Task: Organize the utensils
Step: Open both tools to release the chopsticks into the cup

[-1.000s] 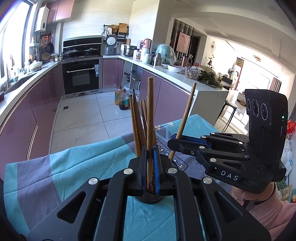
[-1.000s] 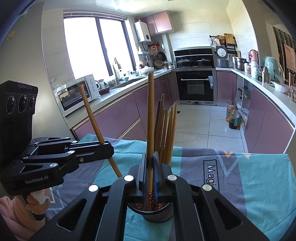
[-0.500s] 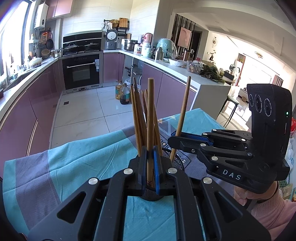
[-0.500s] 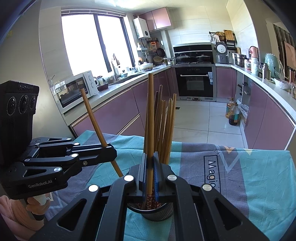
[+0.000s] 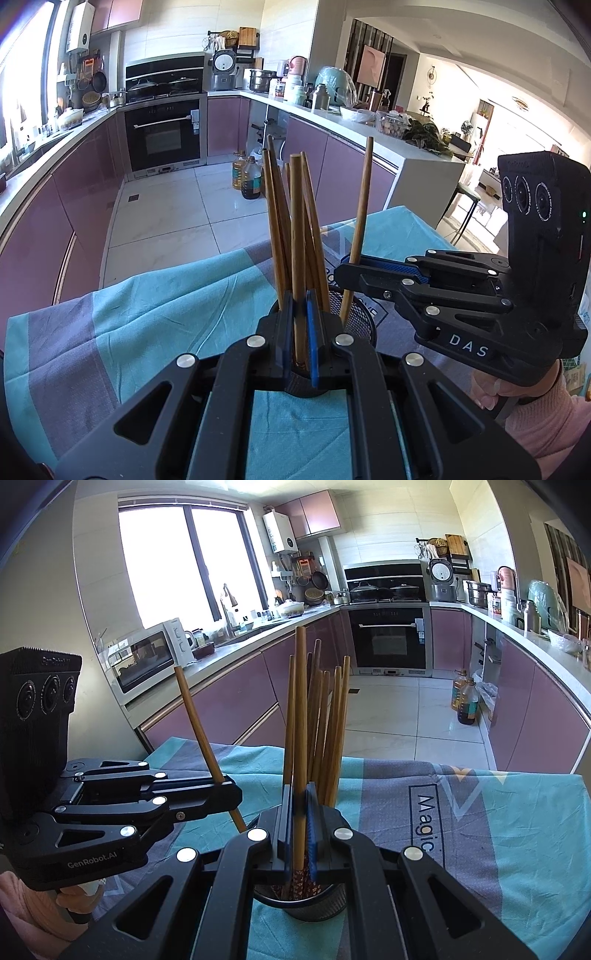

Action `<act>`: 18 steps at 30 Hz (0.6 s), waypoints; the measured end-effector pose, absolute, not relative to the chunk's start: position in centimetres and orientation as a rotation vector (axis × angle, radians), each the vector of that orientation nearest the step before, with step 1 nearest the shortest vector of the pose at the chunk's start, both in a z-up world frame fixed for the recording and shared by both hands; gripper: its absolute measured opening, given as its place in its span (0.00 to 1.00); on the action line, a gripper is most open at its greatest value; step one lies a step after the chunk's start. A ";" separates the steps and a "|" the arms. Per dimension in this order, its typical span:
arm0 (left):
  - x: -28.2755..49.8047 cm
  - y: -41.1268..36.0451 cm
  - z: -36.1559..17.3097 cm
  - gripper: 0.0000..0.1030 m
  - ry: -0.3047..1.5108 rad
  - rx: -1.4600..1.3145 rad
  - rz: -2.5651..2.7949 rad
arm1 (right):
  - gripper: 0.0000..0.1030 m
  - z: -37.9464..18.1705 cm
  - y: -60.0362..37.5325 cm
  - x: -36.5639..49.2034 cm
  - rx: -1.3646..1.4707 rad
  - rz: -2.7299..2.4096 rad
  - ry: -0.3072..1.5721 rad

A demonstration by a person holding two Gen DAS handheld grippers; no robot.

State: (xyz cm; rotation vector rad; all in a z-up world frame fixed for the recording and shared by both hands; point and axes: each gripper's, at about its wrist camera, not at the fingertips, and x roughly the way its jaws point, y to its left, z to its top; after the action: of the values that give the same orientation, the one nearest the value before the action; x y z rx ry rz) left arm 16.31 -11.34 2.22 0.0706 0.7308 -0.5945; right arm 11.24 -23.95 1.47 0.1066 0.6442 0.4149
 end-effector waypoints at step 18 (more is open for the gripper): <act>18.2 -10.5 0.1 0.08 0.747 0.039 -0.580 | 0.06 1.0 -23.8 12.4 0.131 0.410 0.660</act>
State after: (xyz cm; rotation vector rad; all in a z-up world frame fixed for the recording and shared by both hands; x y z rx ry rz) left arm 18.17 -10.53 0.13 0.0391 0.7465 -0.5795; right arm 12.39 -23.84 1.00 0.1306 0.6599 0.4099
